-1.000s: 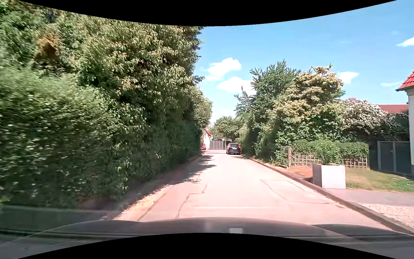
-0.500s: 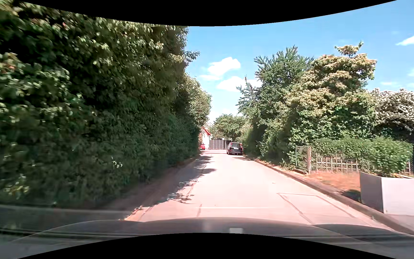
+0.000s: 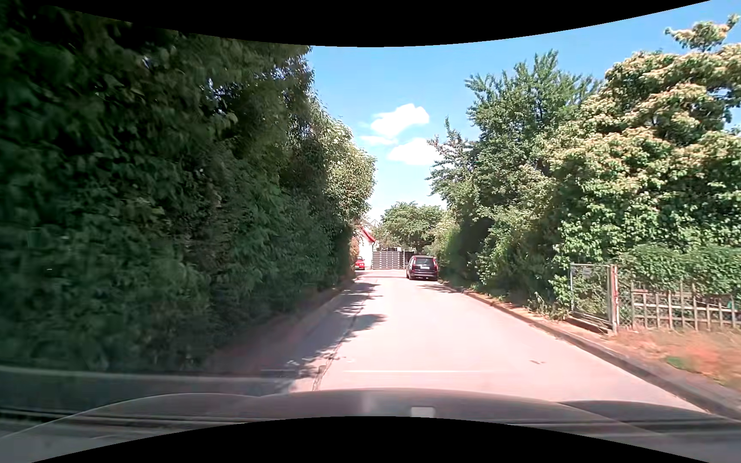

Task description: Follow the waypoints while adhering to traffic rules and regulations

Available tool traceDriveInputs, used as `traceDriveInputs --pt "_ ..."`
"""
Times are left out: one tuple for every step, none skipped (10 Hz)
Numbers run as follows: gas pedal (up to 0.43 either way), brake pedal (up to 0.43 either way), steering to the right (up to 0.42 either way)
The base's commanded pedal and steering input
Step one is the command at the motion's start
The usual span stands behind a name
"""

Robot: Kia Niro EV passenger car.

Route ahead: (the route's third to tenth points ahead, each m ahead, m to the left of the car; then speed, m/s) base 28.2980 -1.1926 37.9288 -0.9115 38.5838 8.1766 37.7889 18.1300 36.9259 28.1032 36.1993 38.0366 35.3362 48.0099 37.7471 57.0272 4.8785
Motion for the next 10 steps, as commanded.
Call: traceDriveInputs --pt "0.047 0.0 0.007" --pt "0.047 0.0 0.007" --pt "0.047 0.0 0.006" --pt "0.047 0.0 0.005" --pt "0.047 0.0 0.004" --pt "0.047 0.0 0.001" --pt "0.047 0.0 0.002" --pt "0.047 0.0 0.002" --pt "0.047 0.0 0.001" --pt "0.047 0.0 0.001"
